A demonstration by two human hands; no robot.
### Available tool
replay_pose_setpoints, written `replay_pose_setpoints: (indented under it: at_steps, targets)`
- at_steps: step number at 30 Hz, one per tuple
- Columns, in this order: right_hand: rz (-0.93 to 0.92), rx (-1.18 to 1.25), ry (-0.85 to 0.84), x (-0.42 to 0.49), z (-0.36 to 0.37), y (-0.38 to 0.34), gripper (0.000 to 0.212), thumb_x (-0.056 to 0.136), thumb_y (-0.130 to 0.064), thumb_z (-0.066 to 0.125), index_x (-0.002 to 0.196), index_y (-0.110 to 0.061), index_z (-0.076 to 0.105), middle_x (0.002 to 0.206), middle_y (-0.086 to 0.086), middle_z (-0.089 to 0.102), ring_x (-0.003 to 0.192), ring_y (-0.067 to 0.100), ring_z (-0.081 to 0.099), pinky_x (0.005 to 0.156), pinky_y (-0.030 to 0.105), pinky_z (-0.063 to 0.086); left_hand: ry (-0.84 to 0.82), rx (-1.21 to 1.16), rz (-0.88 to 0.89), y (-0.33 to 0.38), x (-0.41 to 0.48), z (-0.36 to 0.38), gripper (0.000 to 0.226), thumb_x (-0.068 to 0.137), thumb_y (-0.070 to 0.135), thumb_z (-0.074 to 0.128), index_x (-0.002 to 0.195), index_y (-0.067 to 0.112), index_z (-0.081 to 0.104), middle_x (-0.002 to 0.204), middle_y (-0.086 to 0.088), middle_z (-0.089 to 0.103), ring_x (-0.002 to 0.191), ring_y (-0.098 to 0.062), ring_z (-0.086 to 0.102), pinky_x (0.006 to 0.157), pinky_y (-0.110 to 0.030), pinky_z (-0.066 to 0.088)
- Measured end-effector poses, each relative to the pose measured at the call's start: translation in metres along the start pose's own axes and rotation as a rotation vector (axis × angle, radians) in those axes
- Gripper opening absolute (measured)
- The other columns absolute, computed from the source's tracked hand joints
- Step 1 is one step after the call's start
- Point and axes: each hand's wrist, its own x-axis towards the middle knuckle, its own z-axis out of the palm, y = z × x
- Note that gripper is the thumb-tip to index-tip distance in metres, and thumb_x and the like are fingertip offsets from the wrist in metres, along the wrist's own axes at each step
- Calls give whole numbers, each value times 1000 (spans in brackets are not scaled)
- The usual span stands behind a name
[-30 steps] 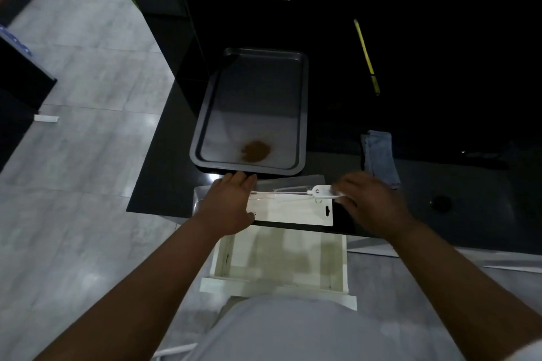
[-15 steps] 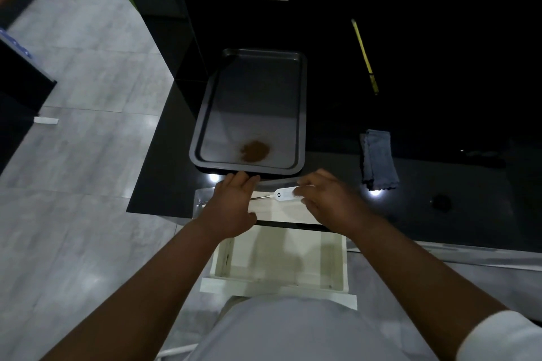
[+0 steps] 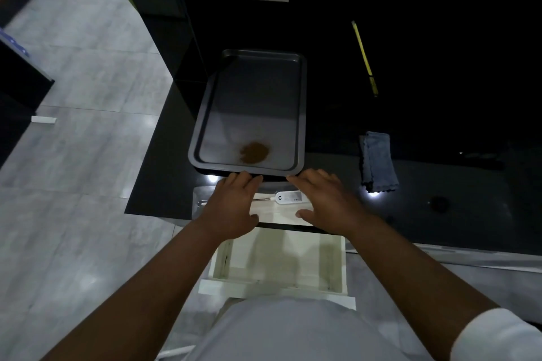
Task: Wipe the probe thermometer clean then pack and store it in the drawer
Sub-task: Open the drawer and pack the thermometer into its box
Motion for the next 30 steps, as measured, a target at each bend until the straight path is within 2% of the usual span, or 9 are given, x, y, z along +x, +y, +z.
replay_pose_setpoints:
  at_steps: [9, 11, 15, 18, 20, 22, 25, 28, 30]
  targets:
    - [-41, 98, 5, 1, 11, -18, 79, 77, -41, 71, 143, -22, 32, 137, 2, 44, 122, 22, 38, 98, 40, 32, -24, -16, 49, 11, 4, 18, 71, 64, 42, 70, 128, 21, 47, 120, -2, 56, 107, -24, 54, 87, -42, 48]
    - [23, 138, 27, 1, 15, -21, 91, 74, -47, 71, 147, -23, 22, 144, 2, 38, 129, 21, 32, 103, 39, 28, -22, -44, 25, 7, 3, 15, 68, 64, 39, 74, 126, 20, 51, 119, -3, 58, 107, -25, 55, 88, -38, 48]
    - [297, 259, 2, -8, 31, -16, 113, 70, -57, 72, 150, -21, 1, 155, 5, 21, 138, 25, 21, 112, 39, 21, -28, -90, -94, -19, -3, 3, 76, 60, 32, 81, 129, 17, 52, 119, -8, 58, 107, -30, 55, 88, -38, 46]
    - [267, 131, -62, -20, 47, -14, 110, 76, -52, 69, 150, -17, -4, 156, 11, 17, 142, 26, 15, 113, 41, 17, -43, -71, -163, -38, -10, -5, 79, 61, 30, 82, 131, 18, 49, 125, -8, 55, 111, -30, 53, 93, -41, 46]
    - [132, -10, -92, -27, 56, -16, 103, 75, -48, 71, 150, -16, 8, 154, 9, 25, 142, 27, 18, 113, 45, 22, -39, -59, -176, -44, -13, -9, 81, 62, 30, 83, 134, 19, 47, 129, -7, 54, 113, -30, 52, 95, -43, 46]
    - [4, -98, -142, -31, 65, -16, 91, 70, -41, 77, 145, -18, 30, 148, 5, 40, 137, 30, 32, 106, 49, 33, -25, -60, -186, -45, -13, -12, 83, 63, 29, 83, 135, 19, 45, 132, -7, 53, 116, -29, 51, 97, -43, 45]
    - [-36, -152, -120, -31, 69, -13, 62, 69, -29, 80, 126, -21, 56, 134, 3, 56, 122, 32, 51, 94, 45, 42, -10, -55, -176, -44, -12, -12, 81, 63, 26, 83, 134, 17, 46, 131, -7, 54, 116, -29, 51, 95, -42, 45]
    - [-94, -145, 1, -36, 62, -9, 36, 79, -17, 63, 114, -19, 65, 118, 2, 66, 101, 28, 60, 84, 39, 47, -11, -84, -165, -44, -11, -10, 78, 61, 22, 82, 131, 16, 48, 125, -7, 57, 112, -29, 52, 92, -41, 47]
    - [-102, -99, 45, -40, 50, -6, 42, 71, -5, 66, 111, -16, 67, 105, 4, 69, 89, 25, 63, 77, 36, 51, -1, -104, -165, -46, -11, -10, 75, 60, 22, 81, 128, 16, 50, 120, -8, 58, 109, -30, 54, 90, -41, 47]
